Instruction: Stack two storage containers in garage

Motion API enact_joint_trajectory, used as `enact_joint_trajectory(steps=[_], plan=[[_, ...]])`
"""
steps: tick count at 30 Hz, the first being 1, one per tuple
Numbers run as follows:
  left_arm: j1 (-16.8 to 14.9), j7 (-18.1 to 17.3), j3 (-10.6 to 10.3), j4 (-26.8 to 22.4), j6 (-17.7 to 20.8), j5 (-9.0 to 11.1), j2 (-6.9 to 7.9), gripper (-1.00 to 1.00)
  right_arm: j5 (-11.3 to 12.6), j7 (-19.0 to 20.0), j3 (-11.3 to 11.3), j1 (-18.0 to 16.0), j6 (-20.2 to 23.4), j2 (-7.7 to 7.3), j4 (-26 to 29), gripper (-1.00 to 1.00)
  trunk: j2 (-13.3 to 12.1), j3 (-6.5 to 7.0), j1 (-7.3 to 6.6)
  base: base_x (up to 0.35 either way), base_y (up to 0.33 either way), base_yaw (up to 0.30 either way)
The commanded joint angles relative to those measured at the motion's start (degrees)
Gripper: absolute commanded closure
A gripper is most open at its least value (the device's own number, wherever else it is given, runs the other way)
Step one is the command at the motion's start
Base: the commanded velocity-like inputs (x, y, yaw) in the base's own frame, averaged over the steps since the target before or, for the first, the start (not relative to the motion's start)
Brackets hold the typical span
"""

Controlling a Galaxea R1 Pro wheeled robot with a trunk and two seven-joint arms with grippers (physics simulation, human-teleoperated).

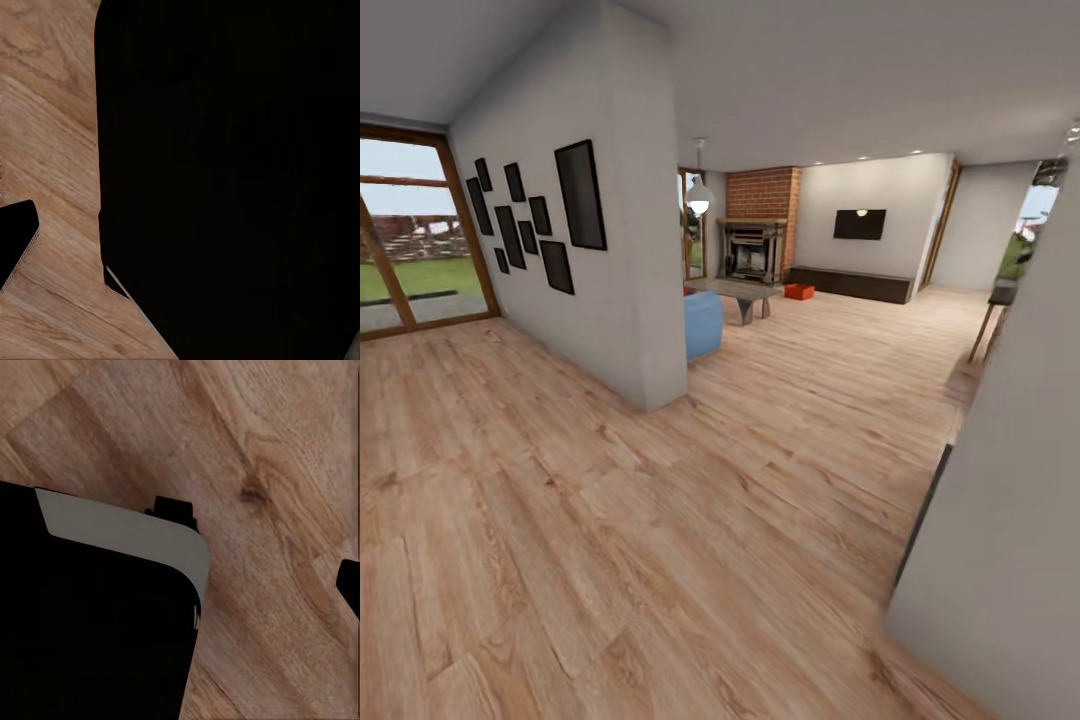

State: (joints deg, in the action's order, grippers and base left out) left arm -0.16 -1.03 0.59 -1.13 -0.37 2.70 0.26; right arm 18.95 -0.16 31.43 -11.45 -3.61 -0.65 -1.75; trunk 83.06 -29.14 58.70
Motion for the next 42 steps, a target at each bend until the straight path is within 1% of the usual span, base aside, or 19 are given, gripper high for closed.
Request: enact_joint_trajectory(steps=[1, 27, 33, 42], plan=[[0.0, -0.1, 0.0, 0.0, -0.1, 0.3, 0.01, -1.00, 0.5, 0.0, 0.5, -0.1, -0.3, 0.04, -0.2, -1.00, 0.0, -0.05, 0.03, 0.322, 0.000, 0.001], [0.0, -0.1, 0.0, 0.0, 0.0, 0.3, 0.01, -1.00, 0.5, -0.3, 0.5, -0.1, -0.1, 0.17, -0.2, -1.00, 0.0, -0.05, 0.03, 0.322, 0.000, 0.000], [0.0, -0.1, 0.0, 0.0, 0.0, 0.3, -0.01, -1.00, 0.5, -0.5, 0.5, 0.0, 0.3, -0.10, -0.2, -1.00, 0.0, -0.05, 0.03, 0.322, 0.000, 0.000], [0.0, -0.1, 0.0, 0.0, 0.0, 0.3, 0.01, -1.00, 0.5, -0.7, 0.5, 0.0, 0.4, -0.01, -0.2, -1.00, 0.0, -0.05, 0.03, 0.322, 0.000, 0.000]])
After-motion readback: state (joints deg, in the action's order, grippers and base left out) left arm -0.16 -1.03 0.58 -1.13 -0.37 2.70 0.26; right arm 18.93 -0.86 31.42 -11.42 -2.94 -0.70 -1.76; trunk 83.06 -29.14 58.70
